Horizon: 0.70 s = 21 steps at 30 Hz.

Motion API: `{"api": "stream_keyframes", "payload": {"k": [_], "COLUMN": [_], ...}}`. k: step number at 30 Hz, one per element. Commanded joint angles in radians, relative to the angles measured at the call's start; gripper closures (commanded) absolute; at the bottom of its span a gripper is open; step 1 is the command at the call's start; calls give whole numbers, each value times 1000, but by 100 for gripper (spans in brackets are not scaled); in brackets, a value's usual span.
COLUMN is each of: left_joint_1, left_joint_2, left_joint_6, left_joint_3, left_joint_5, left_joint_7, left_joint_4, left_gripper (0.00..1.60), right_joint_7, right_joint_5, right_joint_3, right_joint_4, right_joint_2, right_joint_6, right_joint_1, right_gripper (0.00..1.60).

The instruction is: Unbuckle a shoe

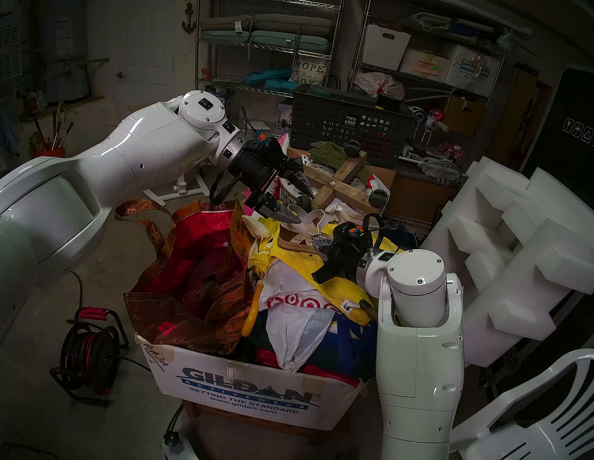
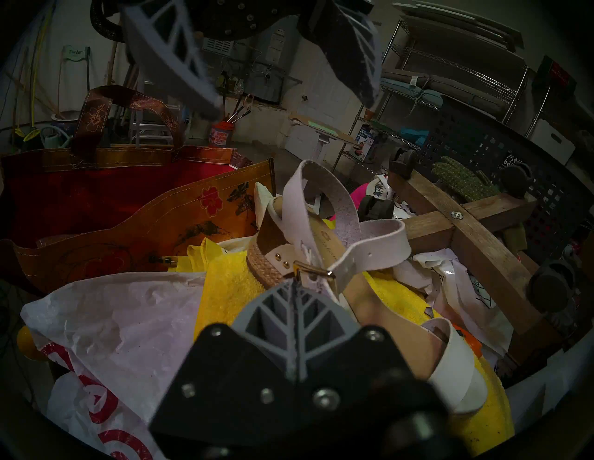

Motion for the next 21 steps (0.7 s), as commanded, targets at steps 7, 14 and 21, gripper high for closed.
{"api": "stream_keyframes", "payload": {"k": [7, 14, 21], "left_joint_1": [-103, -119, -131], "left_joint_2": [-75, -90, -116], "left_joint_6": [-110, -172, -252], "left_joint_3": [56, 86, 115], "left_joint_5": [63, 79, 101], "left_joint_7": [2, 2, 2], "left_joint_4": [55, 65, 103], "left_gripper": [46, 33, 30], "right_joint_7": [1, 1, 1], "right_joint_5": [6, 5, 6], "right_joint_3": [-3, -3, -3], "right_joint_4": [-19, -19, -20], "right_joint_2": [-2, -2, -2], "right_joint_6": [0, 0, 1], "right_joint_1": [12, 12, 12], "right_gripper": [160, 160, 160]}}
